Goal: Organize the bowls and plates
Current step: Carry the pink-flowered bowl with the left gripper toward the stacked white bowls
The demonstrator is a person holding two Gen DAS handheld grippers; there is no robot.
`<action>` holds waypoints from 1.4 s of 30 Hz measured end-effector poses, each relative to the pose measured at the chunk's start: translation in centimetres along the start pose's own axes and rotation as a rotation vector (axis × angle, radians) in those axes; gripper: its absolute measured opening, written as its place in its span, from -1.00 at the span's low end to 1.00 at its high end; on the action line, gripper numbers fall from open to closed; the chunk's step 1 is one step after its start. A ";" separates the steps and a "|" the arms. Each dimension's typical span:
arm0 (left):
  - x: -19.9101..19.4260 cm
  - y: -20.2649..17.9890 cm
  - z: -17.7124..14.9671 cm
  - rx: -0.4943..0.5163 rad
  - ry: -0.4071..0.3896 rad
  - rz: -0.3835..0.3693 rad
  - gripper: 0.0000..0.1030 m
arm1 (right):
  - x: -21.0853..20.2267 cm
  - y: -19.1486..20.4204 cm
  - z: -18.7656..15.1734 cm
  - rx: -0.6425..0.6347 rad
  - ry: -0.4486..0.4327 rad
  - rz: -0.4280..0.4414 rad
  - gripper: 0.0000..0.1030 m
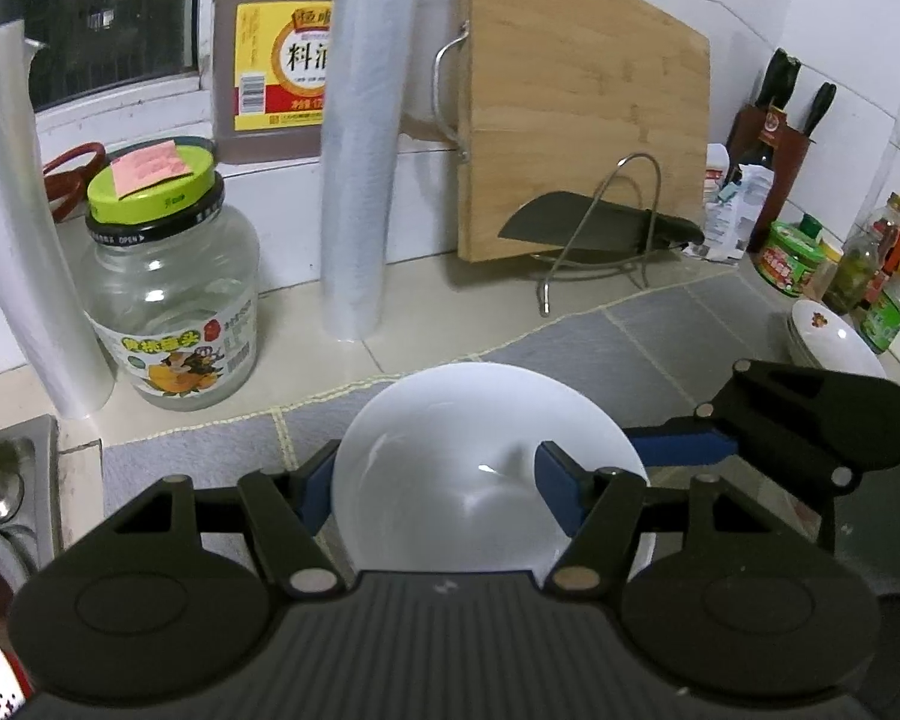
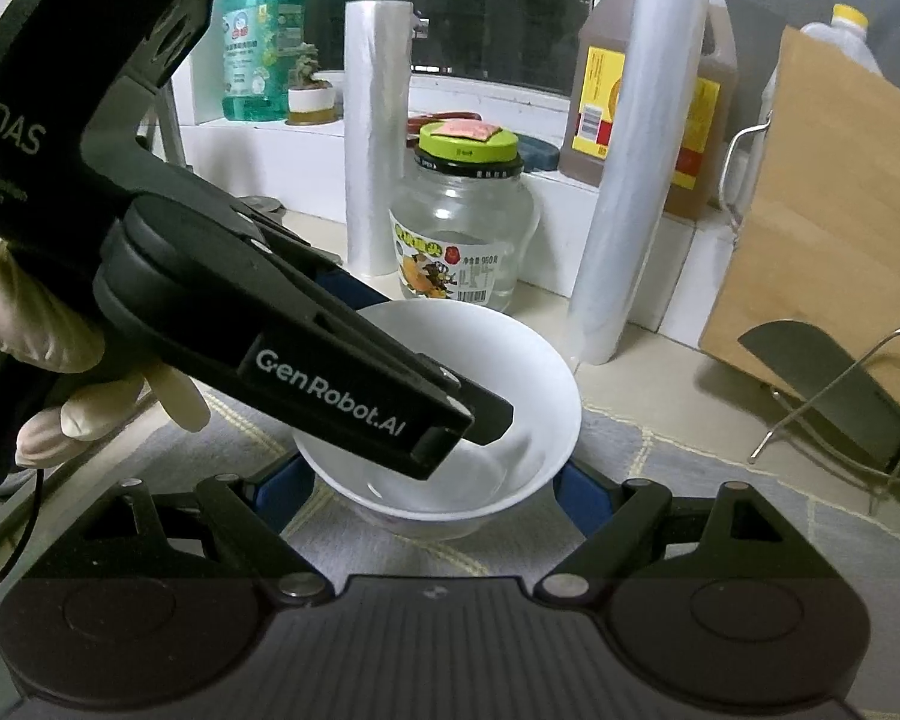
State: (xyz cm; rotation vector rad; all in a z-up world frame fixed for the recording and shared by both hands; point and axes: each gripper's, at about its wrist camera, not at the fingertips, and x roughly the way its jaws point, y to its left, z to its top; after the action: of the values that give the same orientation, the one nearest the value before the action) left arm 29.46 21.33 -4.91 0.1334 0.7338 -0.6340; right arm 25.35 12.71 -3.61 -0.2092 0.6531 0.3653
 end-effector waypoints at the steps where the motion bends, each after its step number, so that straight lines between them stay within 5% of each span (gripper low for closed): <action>1: -0.2 -0.3 0.0 0.000 0.001 0.003 0.30 | -0.4 0.0 0.0 -0.003 -0.002 0.001 0.74; 42: -2.2 -15.6 0.5 0.079 -0.029 -0.018 0.31 | -13.0 -6.2 -6.9 0.007 -0.039 -0.026 0.74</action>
State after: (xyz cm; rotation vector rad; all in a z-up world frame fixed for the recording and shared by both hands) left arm 19.41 9.61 -1.52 0.1905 0.6828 -0.6812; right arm 14.44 1.54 -0.35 -0.2033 0.6126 0.3410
